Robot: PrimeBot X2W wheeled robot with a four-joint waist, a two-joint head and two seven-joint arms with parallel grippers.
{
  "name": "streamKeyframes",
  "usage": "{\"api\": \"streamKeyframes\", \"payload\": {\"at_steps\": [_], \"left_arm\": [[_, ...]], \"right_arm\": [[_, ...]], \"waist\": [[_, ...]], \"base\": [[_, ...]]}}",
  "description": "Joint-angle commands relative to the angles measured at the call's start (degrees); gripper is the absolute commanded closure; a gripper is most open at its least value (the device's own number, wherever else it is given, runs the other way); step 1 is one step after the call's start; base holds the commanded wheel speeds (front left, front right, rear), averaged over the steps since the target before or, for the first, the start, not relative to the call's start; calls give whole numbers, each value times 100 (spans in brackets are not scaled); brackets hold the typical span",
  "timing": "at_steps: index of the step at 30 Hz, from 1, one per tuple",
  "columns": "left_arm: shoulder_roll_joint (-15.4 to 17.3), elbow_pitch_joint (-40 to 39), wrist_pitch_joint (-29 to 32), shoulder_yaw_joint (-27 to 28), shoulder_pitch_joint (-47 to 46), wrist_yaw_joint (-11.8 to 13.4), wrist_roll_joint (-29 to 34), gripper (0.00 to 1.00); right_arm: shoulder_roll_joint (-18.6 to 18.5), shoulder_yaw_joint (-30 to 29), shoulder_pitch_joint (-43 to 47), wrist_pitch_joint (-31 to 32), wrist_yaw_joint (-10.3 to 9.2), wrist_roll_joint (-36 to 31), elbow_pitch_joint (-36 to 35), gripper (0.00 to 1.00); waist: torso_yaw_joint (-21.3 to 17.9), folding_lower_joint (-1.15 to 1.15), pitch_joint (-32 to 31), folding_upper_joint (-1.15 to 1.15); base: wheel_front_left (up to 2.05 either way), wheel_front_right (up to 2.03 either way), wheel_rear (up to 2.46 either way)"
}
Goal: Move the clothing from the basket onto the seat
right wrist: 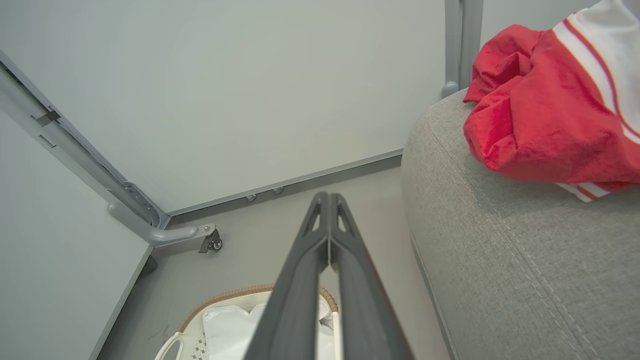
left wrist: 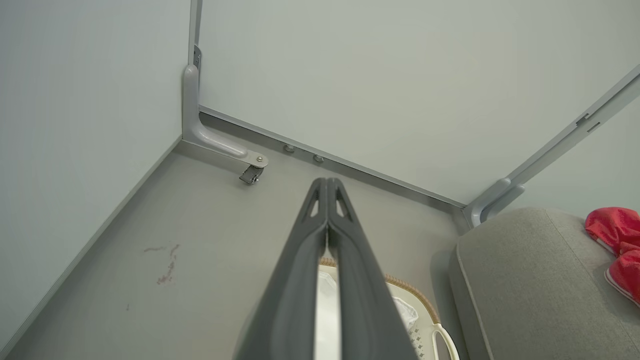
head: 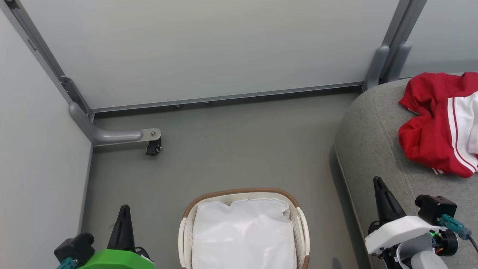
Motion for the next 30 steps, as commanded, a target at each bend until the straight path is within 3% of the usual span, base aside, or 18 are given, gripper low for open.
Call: {"api": "streamKeyframes", "payload": {"at_steps": [1,30], "left_arm": [[32,-114,54,51,-127,-5,-249,100],[62,-252,693,342,-354,-15,-2441,100]], "right_arm": [[-30,-36,-73,56,-1,284,-120,100],[-49,-214,-100,699,-3,2787,-251,100]], "waist": [[-2,0,-3,0],[-35,0,-63,0]], "base": [[0,0,0],[0,0,0]]}}
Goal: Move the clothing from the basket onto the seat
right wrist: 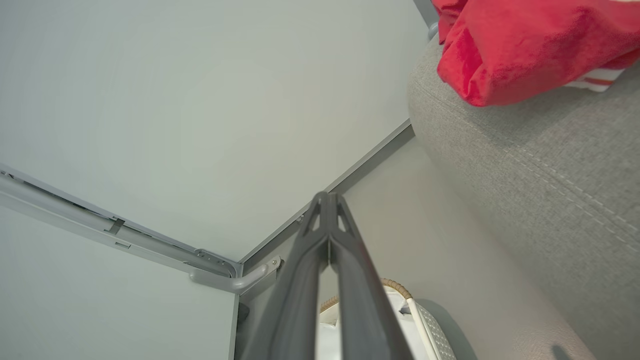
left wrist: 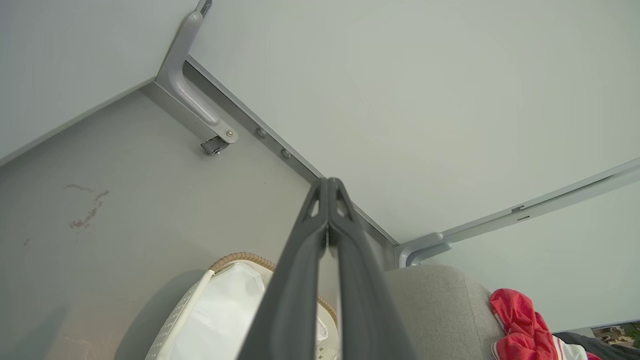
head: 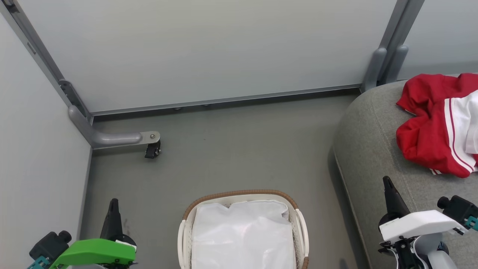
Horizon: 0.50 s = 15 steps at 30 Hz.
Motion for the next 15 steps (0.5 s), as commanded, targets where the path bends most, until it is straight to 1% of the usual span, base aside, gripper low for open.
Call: {"api": "streamKeyframes", "payload": {"at_steps": [1,15], "left_arm": [[53,-88,46,52,-171,-15,-177,100],[58,-141,296,166,-257,-20,-1003,100]], "right_arm": [[-39,-33,-93,40,-3,191,-96,100],[-47,-103,-107,290,-3,1141,-139,100]], "waist": [[-1,0,-3,0],[-17,0,-32,0]], "base": [[0,0,0],[0,0,0]]}}
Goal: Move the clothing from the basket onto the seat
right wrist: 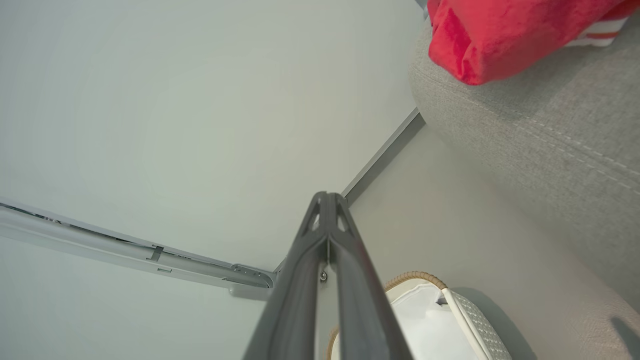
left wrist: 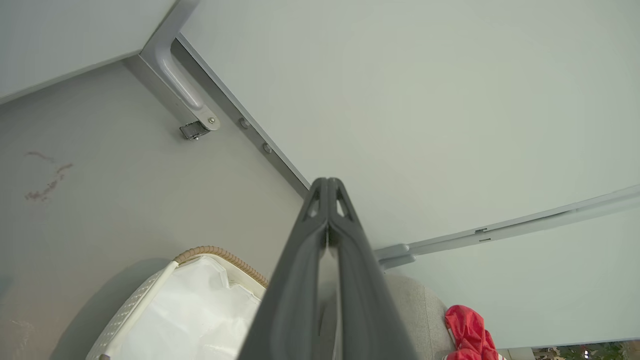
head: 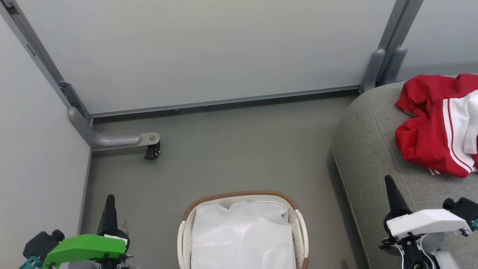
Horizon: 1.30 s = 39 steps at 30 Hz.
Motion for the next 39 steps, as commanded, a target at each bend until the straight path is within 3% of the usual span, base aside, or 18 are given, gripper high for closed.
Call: {"api": "streamKeyframes", "payload": {"at_steps": [1,39], "left_arm": [[51,-85,40,37,-168,-21,-158,100],[49,-186,581,304,-340,-31,-1909,100]], "right_arm": [[-42,-29,-92,43,-2,181,-83,100],[-56,-183,-117,584,-4,2213,-169,100]], "waist": [[-2,0,-3,0],[-45,0,-81,0]], "base": [[0,0,0],[0,0,0]]}}
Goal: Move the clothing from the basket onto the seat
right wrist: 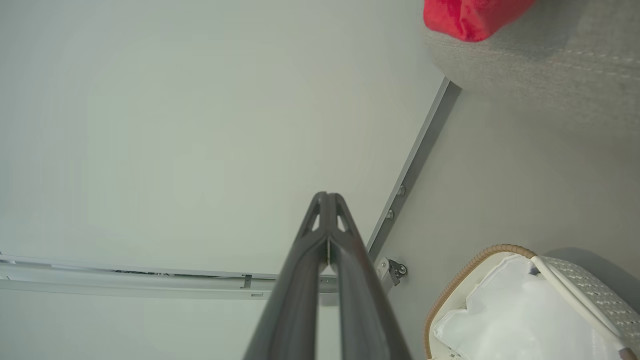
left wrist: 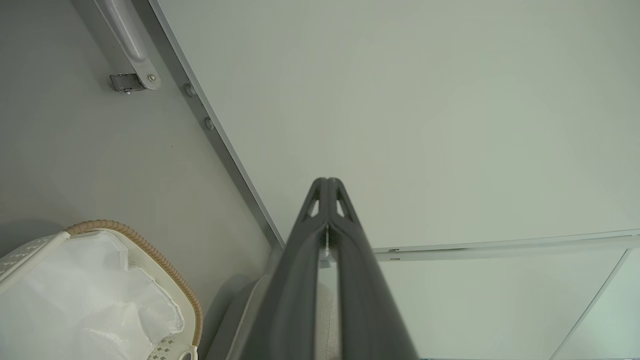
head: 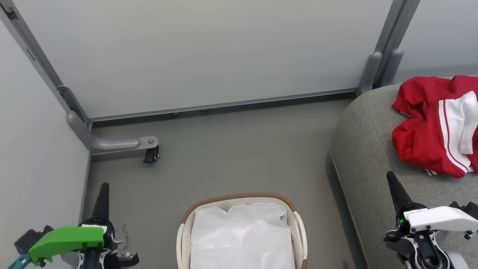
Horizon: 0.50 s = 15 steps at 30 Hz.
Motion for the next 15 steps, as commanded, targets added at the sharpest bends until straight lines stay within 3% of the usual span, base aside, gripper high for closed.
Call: {"api": "streamKeyframes", "payload": {"at_steps": [1,15], "left_arm": [[40,-49,29,36,-121,-25,-104,100],[37,-80,191,114,-170,-28,-628,100]], "right_arm": [[-37,-31,-73,50,-3,142,-53,100],[-42,-73,-76,210,-3,737,-76,100]], "waist": [[-2,0,-3,0],[-17,0,-32,0]], "base": [[0,0,0],[0,0,0]]}}
